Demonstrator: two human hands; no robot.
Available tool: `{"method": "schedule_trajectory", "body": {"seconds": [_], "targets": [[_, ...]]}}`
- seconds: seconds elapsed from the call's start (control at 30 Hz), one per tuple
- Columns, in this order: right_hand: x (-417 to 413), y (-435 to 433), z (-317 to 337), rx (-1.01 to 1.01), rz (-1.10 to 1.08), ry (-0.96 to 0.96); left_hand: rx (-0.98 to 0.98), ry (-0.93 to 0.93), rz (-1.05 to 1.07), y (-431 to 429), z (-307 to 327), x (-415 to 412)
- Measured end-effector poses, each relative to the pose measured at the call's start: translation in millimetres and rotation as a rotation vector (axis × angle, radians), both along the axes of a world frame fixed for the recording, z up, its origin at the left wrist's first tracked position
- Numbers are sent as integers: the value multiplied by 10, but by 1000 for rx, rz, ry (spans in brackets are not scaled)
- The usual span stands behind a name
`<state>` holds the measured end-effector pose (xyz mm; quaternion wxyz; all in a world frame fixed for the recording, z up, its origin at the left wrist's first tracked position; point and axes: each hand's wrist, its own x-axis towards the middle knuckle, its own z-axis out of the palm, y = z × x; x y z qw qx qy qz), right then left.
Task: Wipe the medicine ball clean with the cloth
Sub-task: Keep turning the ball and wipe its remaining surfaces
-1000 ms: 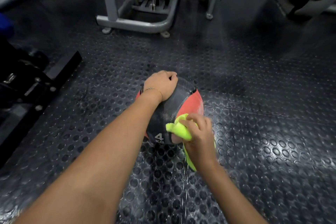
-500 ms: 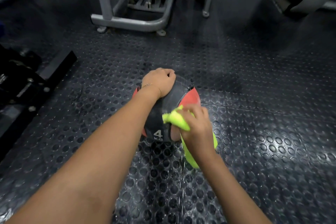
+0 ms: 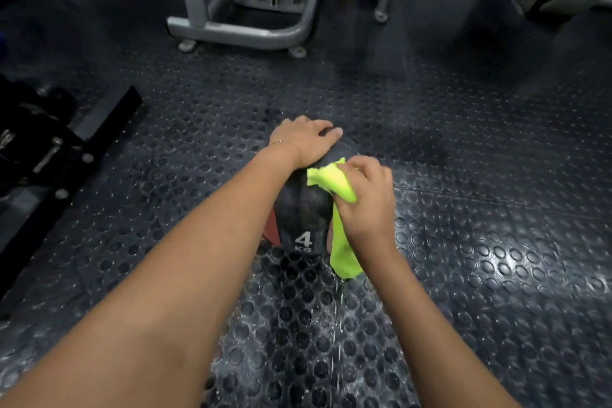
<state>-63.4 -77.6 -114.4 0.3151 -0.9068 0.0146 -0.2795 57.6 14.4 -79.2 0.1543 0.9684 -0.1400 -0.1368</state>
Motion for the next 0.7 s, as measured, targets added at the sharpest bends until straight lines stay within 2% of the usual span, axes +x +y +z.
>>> {"method": "schedule_trajectory", "body": {"seconds": [0.07, 0.1, 0.2, 0.27, 0.3, 0.4, 0.43, 0.5, 0.57, 0.63, 0.7], "targets": [[-124, 8, -51, -10, -3, -29, 16, -29, -21, -9, -16, -29], [-223, 5, -99, -89, 33, -67, -3, -31, -17, -18, -24, -36], [-446, -39, -155, -377, 324, -98, -39, -11, -3, -50, -7, -59], [-315, -177, -88, -439, 356, -74, -14, -1, 0, -39, 30, -50], [-210, -233, -50, -342, 292, -39, -3, 7, 4, -12, 41, -38], [95, -411, 70, 196, -70, 137, 14, 16, 28, 53, 32, -98], [85, -414, 52, 266, -126, 166, 14, 5, 41, 63, 21, -131], [-82, -337, -46, 144, -45, 91, -21, -6, 75, 68, 25, -139], [-329, -214, -162, -141, 195, -32, -82, 31, 108, 62, 26, -96], [-401, -196, -166, -329, 353, -51, -67, 36, 108, 17, 40, -90], [-279, -242, -98, -271, 285, -53, -33, 39, 118, 3, 49, -95]]}}
